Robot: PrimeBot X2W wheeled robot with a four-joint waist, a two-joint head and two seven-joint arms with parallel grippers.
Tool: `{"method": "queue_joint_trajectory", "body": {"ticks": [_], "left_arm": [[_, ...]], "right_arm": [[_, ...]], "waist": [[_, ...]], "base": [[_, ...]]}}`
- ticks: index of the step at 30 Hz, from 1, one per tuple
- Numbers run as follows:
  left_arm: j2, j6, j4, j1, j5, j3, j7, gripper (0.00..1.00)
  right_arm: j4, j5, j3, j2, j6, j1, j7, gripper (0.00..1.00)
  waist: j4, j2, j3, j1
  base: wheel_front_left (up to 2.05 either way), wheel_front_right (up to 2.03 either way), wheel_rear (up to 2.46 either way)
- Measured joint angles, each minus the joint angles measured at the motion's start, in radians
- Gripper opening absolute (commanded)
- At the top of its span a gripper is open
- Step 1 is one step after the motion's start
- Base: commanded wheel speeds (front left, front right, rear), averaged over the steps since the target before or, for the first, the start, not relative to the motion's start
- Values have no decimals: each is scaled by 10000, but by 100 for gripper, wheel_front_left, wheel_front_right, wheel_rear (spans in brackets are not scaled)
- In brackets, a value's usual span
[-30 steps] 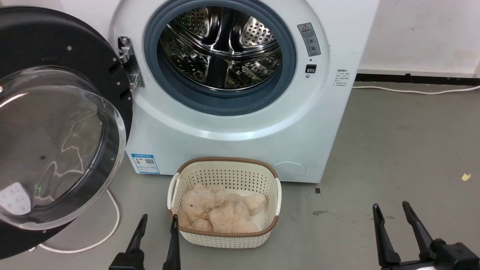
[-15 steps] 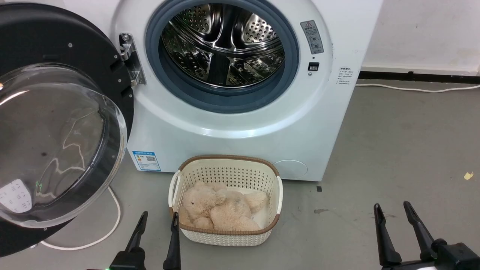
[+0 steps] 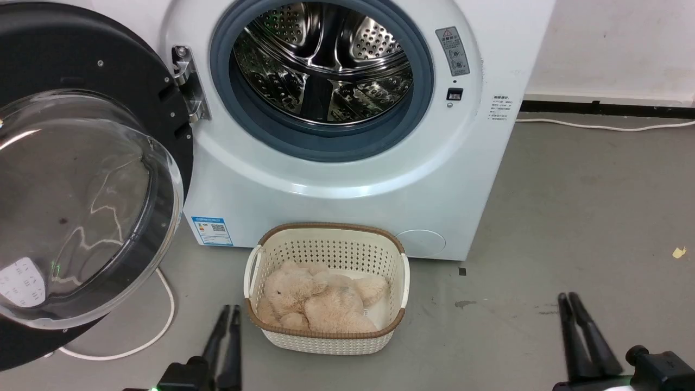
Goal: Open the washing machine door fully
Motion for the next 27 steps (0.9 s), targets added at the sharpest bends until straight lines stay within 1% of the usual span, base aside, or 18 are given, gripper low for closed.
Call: {"method": "queue_joint_trajectory", "body": {"ticks": [8,9,27], "left_arm": [[-12,-19,-4,-9,4,75,117,0],[-23,-84,-6,-16,54,130,184,0],[-167,-268,-36,-87,268,408,537,0]], "right_arm": [[0,-33,6,-2,0,-9,117,0],[0,-40,10,-2,0,-20,178,0],[0,-288,35,-2,0,-124,533,0]], "waist": [[-15,0,1,0],[-21,0,1,0],[-58,0,3,0]], "base": [[0,0,0],[0,0,0],[0,0,0]]}}
